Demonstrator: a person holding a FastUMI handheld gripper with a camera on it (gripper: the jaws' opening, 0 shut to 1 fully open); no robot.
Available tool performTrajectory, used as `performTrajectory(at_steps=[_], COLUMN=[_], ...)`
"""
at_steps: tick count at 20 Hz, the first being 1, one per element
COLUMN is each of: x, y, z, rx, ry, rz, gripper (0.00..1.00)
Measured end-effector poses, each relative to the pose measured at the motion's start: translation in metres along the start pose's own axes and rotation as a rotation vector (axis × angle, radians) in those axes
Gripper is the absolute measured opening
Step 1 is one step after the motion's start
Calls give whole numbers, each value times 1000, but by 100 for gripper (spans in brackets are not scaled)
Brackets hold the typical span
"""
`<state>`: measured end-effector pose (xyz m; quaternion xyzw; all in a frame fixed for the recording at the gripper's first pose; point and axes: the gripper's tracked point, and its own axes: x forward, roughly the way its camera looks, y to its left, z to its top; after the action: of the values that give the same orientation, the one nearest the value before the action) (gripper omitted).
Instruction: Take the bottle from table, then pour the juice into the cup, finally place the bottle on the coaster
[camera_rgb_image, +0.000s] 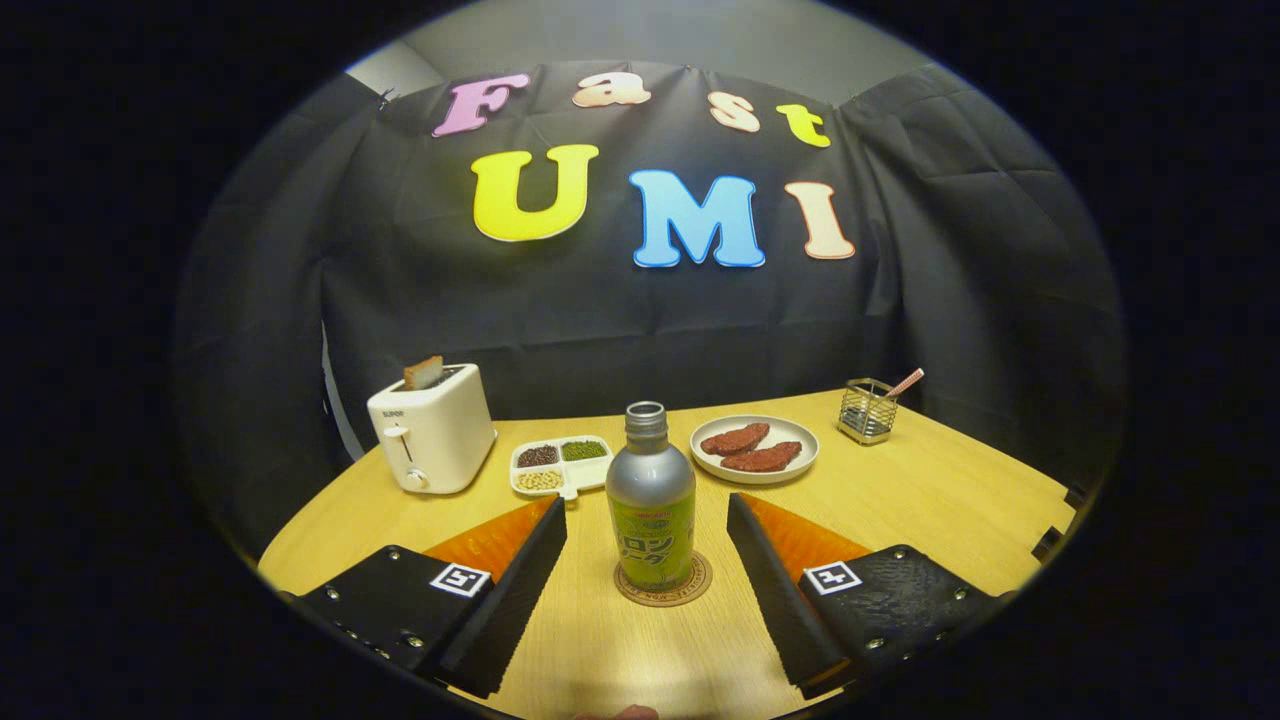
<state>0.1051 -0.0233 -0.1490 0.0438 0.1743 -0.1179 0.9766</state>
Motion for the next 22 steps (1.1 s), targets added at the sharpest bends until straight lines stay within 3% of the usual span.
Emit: performTrajectory(at_steps=[11,22], x=[-124,-211], y=[40,43], z=[70,84], rx=[-48,-107], ry=[-151,-217], rz=[144,165], gripper=[98,98])
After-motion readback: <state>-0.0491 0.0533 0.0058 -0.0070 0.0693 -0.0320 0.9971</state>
